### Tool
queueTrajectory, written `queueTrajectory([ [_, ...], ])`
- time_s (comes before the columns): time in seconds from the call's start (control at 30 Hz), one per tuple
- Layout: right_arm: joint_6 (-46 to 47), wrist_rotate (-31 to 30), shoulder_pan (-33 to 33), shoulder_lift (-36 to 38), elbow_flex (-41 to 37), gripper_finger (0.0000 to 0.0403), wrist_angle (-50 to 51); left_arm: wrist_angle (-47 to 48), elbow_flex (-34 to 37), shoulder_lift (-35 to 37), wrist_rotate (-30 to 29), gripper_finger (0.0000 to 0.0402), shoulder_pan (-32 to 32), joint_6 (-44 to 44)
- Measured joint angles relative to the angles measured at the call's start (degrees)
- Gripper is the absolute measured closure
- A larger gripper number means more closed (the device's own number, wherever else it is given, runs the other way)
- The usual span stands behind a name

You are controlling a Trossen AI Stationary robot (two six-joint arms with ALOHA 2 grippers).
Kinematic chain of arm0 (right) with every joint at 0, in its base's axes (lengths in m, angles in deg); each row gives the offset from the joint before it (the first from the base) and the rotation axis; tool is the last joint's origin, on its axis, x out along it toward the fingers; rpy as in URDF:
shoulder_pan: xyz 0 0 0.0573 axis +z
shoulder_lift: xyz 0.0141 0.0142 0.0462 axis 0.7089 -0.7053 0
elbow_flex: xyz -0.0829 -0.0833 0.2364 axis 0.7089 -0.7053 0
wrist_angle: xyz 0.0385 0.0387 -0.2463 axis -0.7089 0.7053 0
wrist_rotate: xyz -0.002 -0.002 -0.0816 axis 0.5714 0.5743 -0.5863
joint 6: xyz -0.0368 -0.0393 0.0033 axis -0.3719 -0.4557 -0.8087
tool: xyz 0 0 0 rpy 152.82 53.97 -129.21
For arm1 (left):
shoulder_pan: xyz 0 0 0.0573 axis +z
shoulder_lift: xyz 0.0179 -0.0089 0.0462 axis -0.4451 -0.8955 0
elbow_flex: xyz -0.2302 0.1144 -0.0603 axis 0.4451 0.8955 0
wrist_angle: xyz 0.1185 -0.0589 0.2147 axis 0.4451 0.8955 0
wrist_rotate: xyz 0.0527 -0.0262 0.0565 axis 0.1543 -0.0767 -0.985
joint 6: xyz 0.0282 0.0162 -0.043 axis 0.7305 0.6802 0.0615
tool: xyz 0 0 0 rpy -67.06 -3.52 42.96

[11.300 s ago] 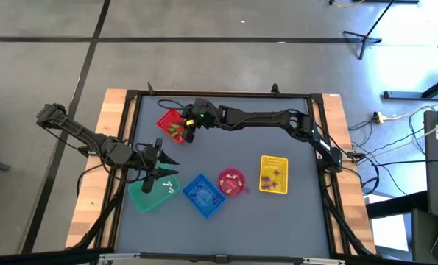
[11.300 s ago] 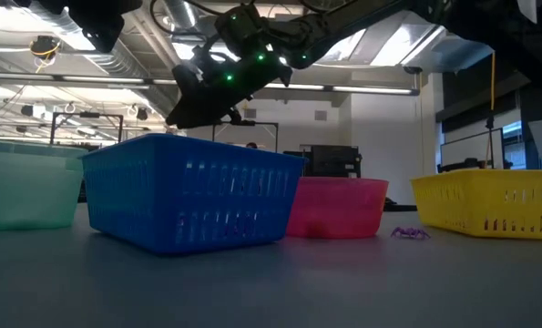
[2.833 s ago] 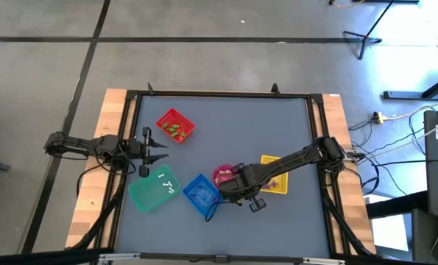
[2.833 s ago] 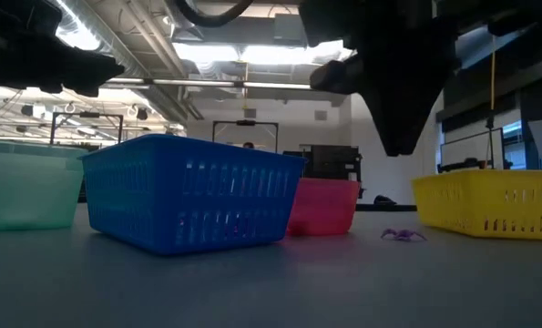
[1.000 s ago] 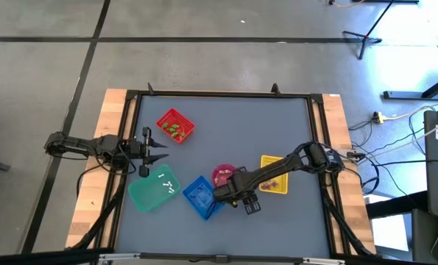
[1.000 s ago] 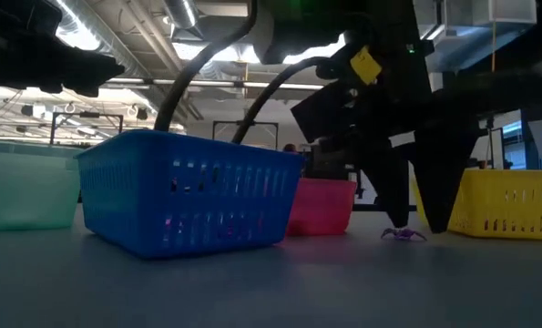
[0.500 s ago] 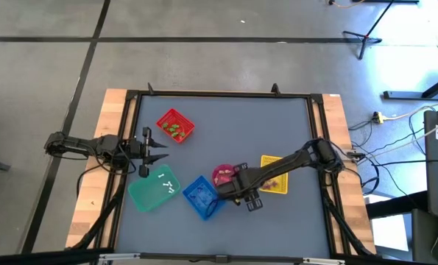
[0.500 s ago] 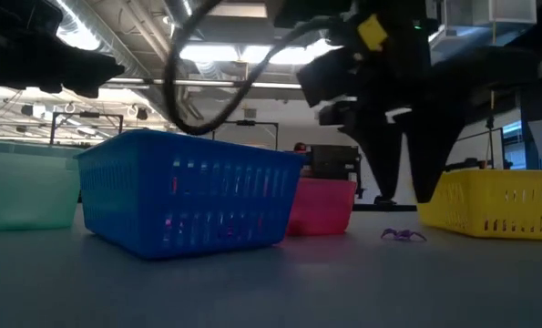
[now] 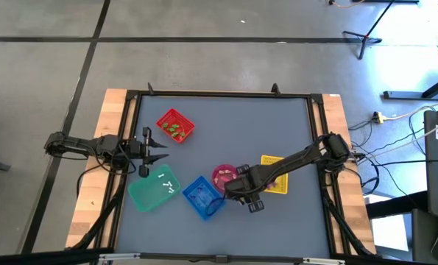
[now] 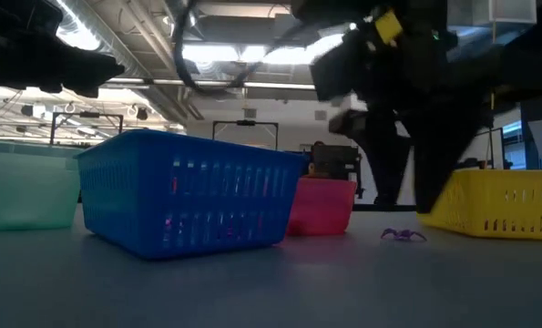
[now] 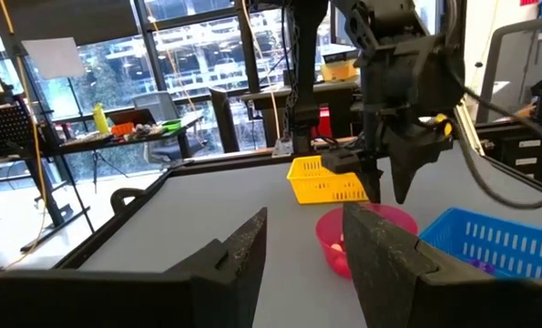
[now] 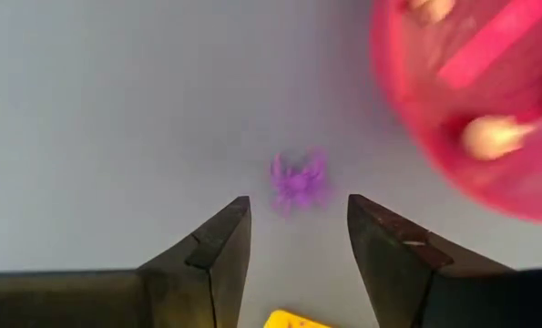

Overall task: Sort Halloween decoration
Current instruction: Put the purple spider toy into the yellow bin

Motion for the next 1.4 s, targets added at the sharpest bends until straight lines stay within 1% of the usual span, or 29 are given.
queueTrajectory([
  [0.07, 0.1, 0.9, 0.0, 0.0, -1.2, 0.0221, 0.1, 0.0, 0.0, 0.0, 0.1, 0.0271, 0.0, 0.0],
  [0.17, 0.1, 1.1, 0.0, 0.0, -3.0, 0.0221, -2.8, 0.0, 0.0, 0.0, 0.1, 0.0271, 0.0, 0.0],
  [0.3, 0.1, -0.5, 0.0, 0.0, -4.6, 0.0221, -6.4, 0.0, 0.0, 0.0, 0.1, 0.0271, 0.0, 0.0],
  [0.47, 0.1, -0.8, 0.0, 0.0, -5.9, 0.0221, -8.9, 0.0, 0.0, 0.0, 0.1, 0.0271, 0.0, 0.0],
  [0.67, 0.1, 1.1, -0.1, 0.3, -8.4, 0.0221, -10.3, 0.0, 0.0, 0.0, 0.1, 0.0271, 0.0, 0.0],
  [0.87, 0.1, 1.4, -0.1, 0.3, -8.8, 0.0225, -11.1, 0.0, 0.0, 0.0, 0.1, 0.0271, 0.0, 0.0],
  [0.97, 0.1, 1.5, 0.0, 0.3, -8.8, 0.0244, -11.7, 0.0, 0.0, 0.0, 0.1, 0.0271, 0.0, 0.0],
  [1.2, 0.1, 1.7, 0.0, 0.1, -8.9, 0.0312, -11.8, 0.0, 0.0, 0.0, 0.1, 0.0271, 0.0, 0.0],
  [1.4, 0.4, 1.7, 0.0, 0.1, -8.9, 0.0351, -11.9, 0.0, 0.0, 0.0, 0.1, 0.0271, 0.0, 0.0],
])
